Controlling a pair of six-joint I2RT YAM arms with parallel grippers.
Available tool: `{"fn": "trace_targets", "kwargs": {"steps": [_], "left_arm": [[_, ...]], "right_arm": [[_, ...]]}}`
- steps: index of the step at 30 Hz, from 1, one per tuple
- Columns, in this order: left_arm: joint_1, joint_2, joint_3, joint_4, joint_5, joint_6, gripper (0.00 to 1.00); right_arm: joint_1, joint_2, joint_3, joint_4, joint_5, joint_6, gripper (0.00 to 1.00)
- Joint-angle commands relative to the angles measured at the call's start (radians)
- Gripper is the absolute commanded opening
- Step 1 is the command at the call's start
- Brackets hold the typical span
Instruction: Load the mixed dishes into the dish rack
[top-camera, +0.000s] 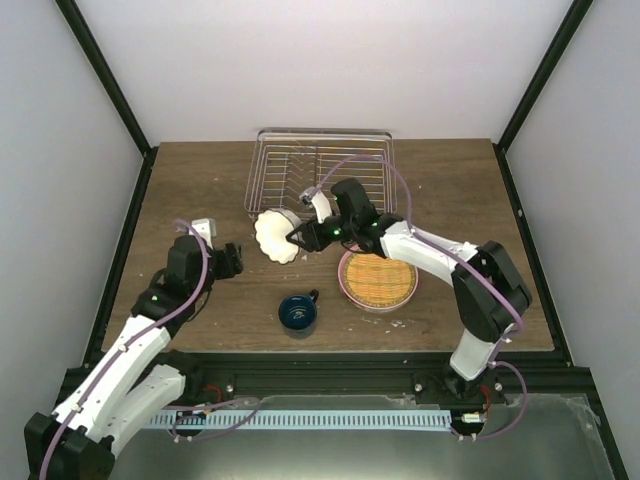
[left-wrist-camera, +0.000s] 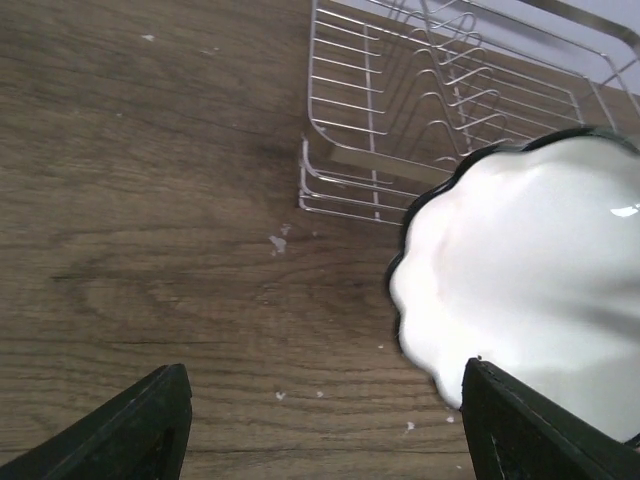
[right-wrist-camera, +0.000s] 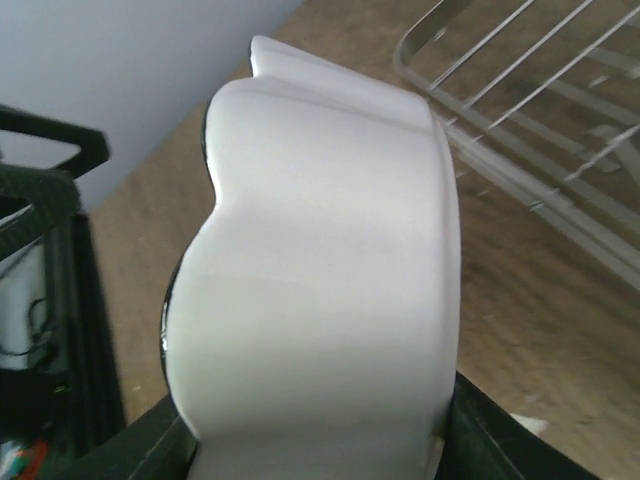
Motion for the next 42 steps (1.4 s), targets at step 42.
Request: {"fn": "trace_targets", "kwargs": {"steps": [42], "left_arm": [[-0.002,0.072,-0.011,-0.035,-0.013,-0.018,0.73]], "right_arm": [[-0.181,0.414,0.688,0.004,1.175,-0.867,0.16]]}}
